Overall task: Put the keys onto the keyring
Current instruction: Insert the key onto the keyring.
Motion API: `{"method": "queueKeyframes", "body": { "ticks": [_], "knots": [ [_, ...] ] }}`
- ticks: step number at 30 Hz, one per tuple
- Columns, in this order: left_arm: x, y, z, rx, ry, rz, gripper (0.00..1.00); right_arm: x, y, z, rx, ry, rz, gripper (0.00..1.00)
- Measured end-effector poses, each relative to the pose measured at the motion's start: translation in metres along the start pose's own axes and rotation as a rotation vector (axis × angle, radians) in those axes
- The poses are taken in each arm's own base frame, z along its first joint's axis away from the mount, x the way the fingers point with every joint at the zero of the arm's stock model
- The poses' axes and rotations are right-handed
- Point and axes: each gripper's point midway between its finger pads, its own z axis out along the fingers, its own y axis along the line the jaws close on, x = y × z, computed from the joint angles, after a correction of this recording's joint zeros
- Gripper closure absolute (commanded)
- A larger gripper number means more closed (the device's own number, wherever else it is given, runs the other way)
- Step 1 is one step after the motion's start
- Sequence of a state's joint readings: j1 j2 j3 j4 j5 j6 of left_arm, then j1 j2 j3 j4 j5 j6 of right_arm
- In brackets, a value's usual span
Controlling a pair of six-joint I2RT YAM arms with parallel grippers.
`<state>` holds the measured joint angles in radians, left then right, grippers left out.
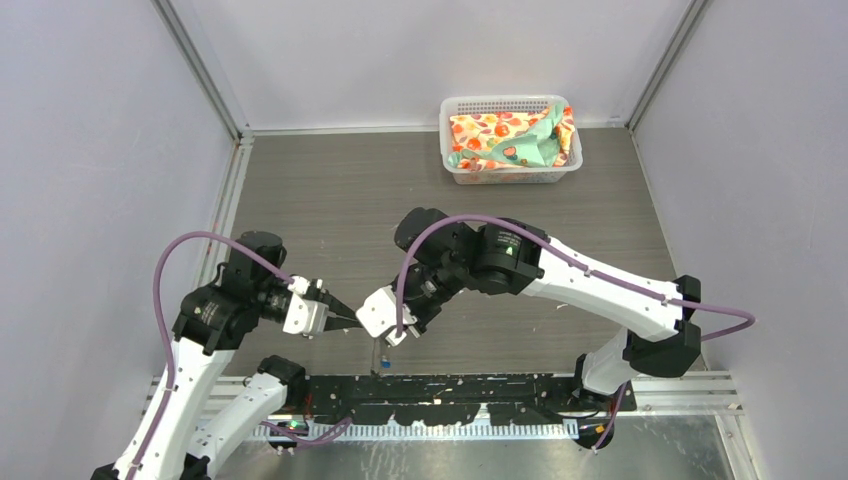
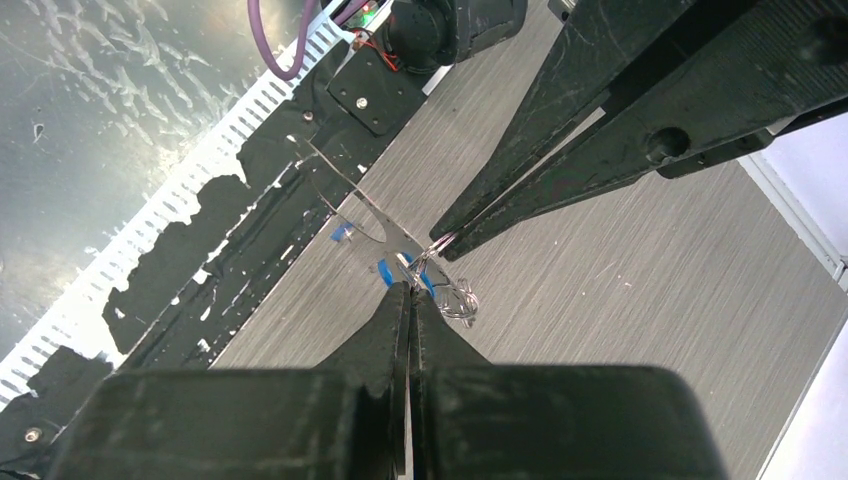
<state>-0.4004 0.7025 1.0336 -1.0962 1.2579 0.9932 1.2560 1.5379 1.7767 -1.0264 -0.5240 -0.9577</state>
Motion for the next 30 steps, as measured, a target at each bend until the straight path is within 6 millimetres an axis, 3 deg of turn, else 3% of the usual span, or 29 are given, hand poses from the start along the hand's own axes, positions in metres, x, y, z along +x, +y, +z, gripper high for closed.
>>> {"method": "queueKeyframes", "body": {
  "ticks": [14,30],
  "knots": [
    [0.003,-0.002,0.001,0.007,0.002,-0.005,1.0,-0.011,0.003,0.003,-0.011,-0.01,-0.037,0.99],
    [0.003,-0.006,0.001,0.005,0.006,0.015,1.0,-0.011,0.002,0.008,-0.007,0.011,-0.058,0.99]
  ]
}}
